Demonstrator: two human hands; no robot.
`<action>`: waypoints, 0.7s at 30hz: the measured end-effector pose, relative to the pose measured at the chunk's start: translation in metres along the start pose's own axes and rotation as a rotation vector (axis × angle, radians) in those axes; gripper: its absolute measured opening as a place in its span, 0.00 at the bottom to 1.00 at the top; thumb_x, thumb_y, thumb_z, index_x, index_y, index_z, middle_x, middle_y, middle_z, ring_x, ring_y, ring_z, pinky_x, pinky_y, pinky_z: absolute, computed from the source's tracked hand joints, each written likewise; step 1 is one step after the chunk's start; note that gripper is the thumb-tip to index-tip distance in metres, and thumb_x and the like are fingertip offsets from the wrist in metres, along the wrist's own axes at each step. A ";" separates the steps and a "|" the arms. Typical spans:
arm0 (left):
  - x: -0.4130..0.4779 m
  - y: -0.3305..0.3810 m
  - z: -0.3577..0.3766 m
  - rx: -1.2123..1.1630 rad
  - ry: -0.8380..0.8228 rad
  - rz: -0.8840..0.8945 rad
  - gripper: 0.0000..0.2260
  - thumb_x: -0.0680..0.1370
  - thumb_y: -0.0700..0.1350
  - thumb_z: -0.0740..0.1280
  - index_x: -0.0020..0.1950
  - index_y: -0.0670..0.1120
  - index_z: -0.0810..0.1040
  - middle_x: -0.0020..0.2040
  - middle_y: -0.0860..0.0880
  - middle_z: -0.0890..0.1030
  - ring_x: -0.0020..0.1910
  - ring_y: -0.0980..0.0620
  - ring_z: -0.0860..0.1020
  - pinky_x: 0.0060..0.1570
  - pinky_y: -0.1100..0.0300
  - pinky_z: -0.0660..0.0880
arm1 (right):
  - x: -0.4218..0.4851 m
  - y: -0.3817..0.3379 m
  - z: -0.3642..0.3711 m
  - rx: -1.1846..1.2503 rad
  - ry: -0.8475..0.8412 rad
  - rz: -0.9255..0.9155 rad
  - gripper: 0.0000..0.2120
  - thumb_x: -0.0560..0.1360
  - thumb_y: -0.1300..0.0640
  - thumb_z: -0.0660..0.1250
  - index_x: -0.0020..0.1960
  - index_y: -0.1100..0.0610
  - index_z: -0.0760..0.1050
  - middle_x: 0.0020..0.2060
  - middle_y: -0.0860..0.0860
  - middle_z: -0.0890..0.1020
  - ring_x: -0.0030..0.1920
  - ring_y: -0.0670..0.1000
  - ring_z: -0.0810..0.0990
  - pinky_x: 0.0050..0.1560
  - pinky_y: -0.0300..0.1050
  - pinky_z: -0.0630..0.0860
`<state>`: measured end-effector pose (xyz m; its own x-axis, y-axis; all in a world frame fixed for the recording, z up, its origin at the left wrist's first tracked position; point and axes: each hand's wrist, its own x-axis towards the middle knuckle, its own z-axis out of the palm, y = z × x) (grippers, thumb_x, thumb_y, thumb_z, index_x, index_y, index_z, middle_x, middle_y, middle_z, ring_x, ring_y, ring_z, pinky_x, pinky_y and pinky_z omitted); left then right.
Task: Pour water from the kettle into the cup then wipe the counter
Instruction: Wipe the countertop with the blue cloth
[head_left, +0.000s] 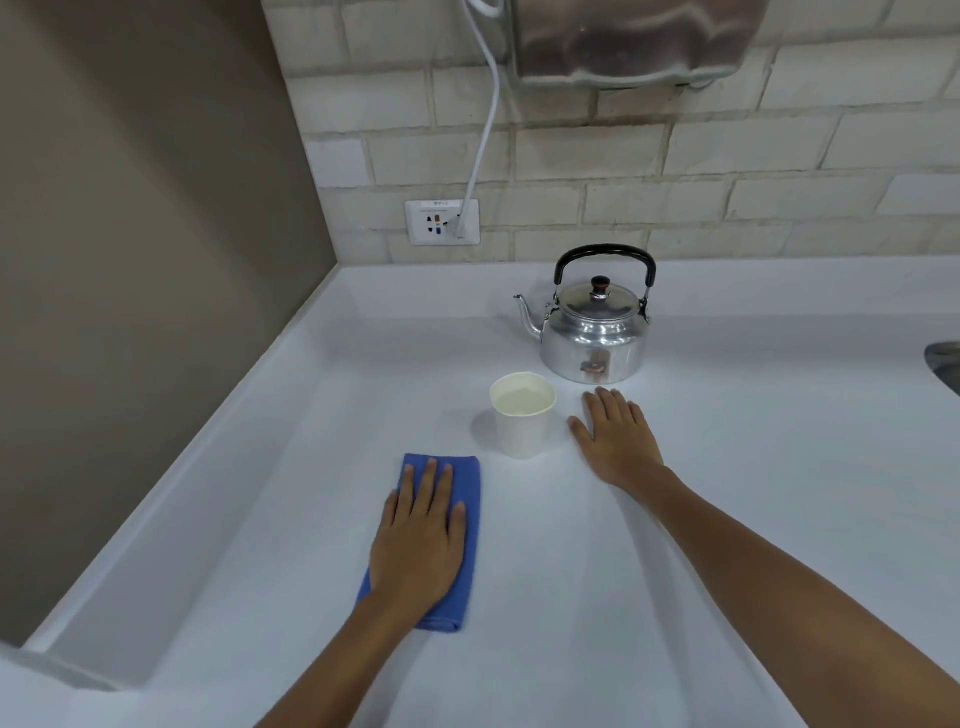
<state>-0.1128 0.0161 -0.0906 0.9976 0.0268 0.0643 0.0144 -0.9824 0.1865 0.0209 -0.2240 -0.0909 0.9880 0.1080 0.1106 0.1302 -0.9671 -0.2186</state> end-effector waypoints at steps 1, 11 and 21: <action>0.001 0.004 0.000 0.007 -0.003 -0.032 0.24 0.81 0.53 0.42 0.75 0.48 0.39 0.78 0.50 0.43 0.76 0.49 0.40 0.74 0.55 0.40 | 0.000 0.000 0.000 0.001 0.004 0.002 0.27 0.80 0.44 0.47 0.73 0.58 0.54 0.75 0.56 0.57 0.75 0.55 0.51 0.75 0.52 0.49; -0.012 0.056 -0.003 -0.417 -0.086 0.051 0.27 0.81 0.54 0.48 0.75 0.48 0.38 0.75 0.54 0.37 0.75 0.55 0.39 0.72 0.61 0.40 | -0.021 -0.010 -0.022 0.281 0.328 0.056 0.17 0.77 0.60 0.60 0.64 0.63 0.68 0.60 0.61 0.76 0.62 0.62 0.71 0.66 0.53 0.65; 0.058 -0.029 -0.017 -0.261 -0.011 -0.060 0.24 0.82 0.49 0.48 0.76 0.45 0.44 0.78 0.47 0.44 0.77 0.49 0.44 0.74 0.53 0.43 | -0.128 -0.136 -0.016 0.346 0.171 -0.351 0.17 0.75 0.58 0.57 0.63 0.59 0.70 0.56 0.54 0.76 0.56 0.53 0.71 0.60 0.42 0.64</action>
<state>-0.0563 0.0492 -0.0751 0.9962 0.0798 0.0351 0.0566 -0.8981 0.4361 -0.1245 -0.1100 -0.0600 0.8557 0.3454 0.3852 0.5001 -0.7431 -0.4446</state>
